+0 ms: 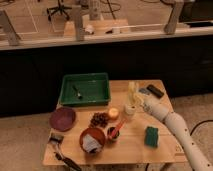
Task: Place banana in paper cup
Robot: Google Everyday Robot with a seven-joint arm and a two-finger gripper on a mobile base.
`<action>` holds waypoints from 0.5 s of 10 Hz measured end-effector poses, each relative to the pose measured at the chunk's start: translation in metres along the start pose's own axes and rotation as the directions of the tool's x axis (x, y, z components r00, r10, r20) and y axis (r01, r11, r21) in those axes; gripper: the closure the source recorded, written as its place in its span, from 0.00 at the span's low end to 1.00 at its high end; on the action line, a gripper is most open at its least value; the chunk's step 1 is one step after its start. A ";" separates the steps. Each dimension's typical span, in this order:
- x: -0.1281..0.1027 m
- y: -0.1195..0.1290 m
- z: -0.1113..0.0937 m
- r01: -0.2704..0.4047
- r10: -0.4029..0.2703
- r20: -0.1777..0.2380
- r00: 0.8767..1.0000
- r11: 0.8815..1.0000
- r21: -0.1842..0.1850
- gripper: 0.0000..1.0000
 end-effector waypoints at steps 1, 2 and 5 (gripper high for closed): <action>0.000 0.000 0.000 0.000 0.000 0.000 1.000 1.000 0.000 1.00; 0.000 0.000 0.000 0.000 0.000 0.000 1.000 1.000 0.000 1.00; 0.003 -0.001 0.000 0.034 -0.034 -0.007 0.999 0.999 0.008 1.00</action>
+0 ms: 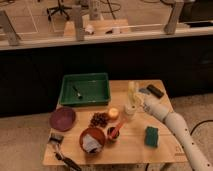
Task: Place banana in paper cup
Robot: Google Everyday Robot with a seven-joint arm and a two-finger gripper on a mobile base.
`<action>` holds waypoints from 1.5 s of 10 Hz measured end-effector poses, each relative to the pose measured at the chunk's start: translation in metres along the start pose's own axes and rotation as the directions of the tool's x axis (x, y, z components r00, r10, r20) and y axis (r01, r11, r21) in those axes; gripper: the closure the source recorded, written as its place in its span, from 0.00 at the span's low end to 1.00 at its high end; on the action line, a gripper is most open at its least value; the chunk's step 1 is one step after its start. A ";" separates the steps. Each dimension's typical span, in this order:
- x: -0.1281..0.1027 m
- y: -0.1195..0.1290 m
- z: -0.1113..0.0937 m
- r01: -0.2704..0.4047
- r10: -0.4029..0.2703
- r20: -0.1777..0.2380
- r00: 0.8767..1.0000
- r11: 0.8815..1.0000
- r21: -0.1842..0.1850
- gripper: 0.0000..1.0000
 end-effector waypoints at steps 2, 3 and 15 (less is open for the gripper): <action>0.007 0.001 -0.002 0.032 -0.033 -0.038 0.999 0.999 -0.005 1.00; 0.009 0.000 -0.002 0.044 -0.045 -0.048 0.998 0.999 -0.005 1.00; 0.002 -0.026 -0.013 0.148 -0.142 -0.118 0.983 0.988 0.045 0.58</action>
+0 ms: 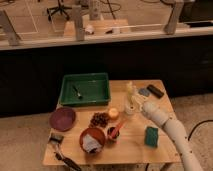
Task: Place banana in paper cup
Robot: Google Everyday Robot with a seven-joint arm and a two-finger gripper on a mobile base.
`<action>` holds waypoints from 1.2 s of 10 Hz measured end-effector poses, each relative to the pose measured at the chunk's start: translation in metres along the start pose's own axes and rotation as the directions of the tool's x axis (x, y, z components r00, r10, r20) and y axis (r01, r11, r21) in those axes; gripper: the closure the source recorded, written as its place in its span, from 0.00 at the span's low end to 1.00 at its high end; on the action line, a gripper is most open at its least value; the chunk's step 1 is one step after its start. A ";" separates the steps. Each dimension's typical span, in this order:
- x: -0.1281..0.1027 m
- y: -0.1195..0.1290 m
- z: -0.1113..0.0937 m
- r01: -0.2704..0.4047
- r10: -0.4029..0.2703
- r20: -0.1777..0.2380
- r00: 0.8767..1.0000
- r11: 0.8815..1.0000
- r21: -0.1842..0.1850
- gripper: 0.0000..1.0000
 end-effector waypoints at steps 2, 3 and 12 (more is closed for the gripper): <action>0.000 -0.001 0.000 0.017 -0.017 0.001 1.000 1.000 0.002 0.37; -0.001 -0.001 0.000 0.027 -0.027 0.005 1.000 1.000 0.001 0.28; 0.006 0.004 -0.003 0.053 -0.054 -0.027 0.998 0.998 -0.014 0.20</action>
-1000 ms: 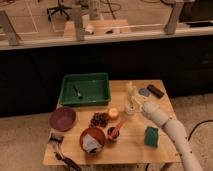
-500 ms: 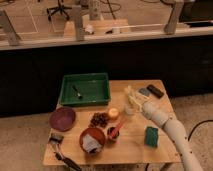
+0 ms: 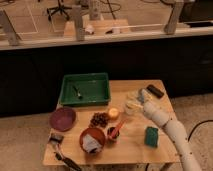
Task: Place banana in paper cup
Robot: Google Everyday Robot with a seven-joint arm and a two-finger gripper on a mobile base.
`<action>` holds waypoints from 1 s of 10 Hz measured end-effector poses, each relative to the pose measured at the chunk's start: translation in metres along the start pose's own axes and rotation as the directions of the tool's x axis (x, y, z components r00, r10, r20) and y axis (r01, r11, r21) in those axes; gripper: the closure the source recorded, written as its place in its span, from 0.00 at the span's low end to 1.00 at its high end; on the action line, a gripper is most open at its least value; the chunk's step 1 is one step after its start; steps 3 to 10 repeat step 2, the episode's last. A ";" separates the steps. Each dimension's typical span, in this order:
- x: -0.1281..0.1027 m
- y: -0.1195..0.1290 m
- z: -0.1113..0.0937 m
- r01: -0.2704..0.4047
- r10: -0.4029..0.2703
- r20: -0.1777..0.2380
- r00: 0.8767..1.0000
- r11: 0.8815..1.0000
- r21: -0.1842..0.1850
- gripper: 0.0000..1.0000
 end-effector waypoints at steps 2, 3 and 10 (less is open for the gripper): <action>0.001 0.000 0.000 0.004 -0.004 0.001 1.000 1.000 -0.001 0.20; 0.001 0.000 0.000 0.004 -0.004 0.001 1.000 1.000 -0.001 0.20; 0.001 0.000 0.000 0.004 -0.004 0.001 1.000 1.000 -0.001 0.20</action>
